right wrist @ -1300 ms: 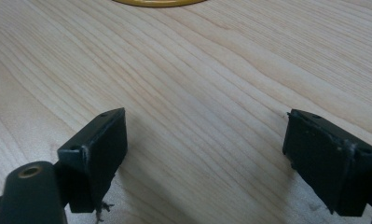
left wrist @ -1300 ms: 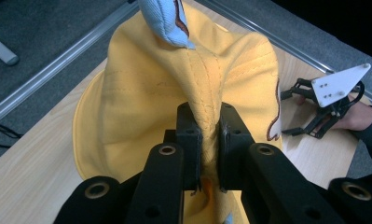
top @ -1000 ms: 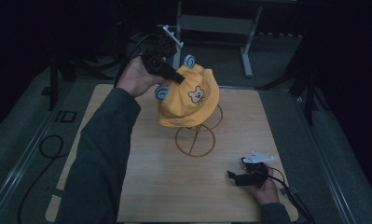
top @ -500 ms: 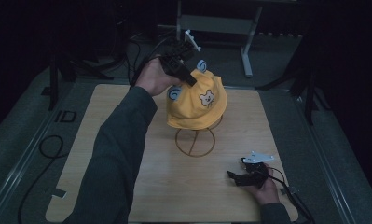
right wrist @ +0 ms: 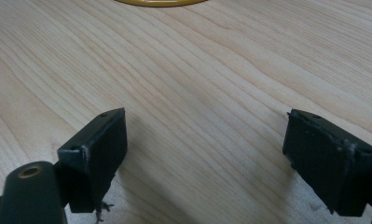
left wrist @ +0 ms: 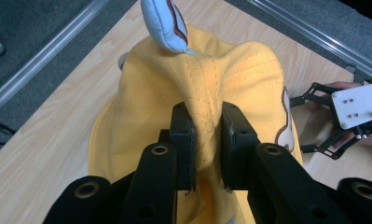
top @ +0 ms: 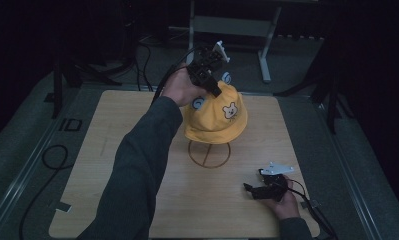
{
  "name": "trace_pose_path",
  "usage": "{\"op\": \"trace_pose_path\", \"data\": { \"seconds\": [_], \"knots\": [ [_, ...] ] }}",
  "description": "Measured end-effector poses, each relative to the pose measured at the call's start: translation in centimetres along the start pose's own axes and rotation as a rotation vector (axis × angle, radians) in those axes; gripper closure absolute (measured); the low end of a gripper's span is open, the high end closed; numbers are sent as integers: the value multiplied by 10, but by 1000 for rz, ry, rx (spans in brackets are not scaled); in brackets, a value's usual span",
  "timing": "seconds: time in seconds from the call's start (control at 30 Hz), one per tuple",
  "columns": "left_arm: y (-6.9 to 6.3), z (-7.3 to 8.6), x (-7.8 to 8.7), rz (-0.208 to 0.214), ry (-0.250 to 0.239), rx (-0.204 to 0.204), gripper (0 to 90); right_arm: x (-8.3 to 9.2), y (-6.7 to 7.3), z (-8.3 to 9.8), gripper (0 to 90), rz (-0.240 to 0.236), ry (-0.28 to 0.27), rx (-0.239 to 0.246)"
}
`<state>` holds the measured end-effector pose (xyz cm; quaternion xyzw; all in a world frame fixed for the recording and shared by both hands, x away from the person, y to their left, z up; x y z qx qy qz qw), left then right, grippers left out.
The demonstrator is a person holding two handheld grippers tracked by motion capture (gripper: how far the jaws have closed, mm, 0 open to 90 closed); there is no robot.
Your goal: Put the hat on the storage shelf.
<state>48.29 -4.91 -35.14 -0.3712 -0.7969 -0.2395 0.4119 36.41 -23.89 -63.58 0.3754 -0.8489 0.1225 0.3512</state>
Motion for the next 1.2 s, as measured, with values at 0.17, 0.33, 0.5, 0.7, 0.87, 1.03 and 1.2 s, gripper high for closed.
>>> {"op": "trace_pose_path", "data": {
  "seconds": [0.17,0.33,0.5,0.7,0.87,1.03,1.2],
  "knots": [
    [-2,-4,-6,-16,-17,18,644,0,0,0,135,-1,0,1],
    [0,-5,-8,-39,-45,25,506,0,0,0,135,-2,0,2],
    [4,-3,0,-36,-67,33,498,0,0,0,135,-1,0,3],
    [7,-2,11,-30,-94,49,494,0,0,0,135,-1,1,2],
    [13,4,18,-42,-97,63,448,0,0,0,135,-1,0,3],
    [19,13,24,-34,-122,87,435,0,0,0,135,-1,2,3],
    [32,28,24,-45,-121,122,433,0,0,0,135,-1,2,3]
  ]
}}
Point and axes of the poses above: each handheld gripper's, and its own axes: x roughly backward along the jaws, z roughly out of its underside, y roughly to its left, the point moved 10 cm from there along -x, roughly forward along the jaws, and after that the axes turned 5 degrees about -z, right-handed, at the moved point
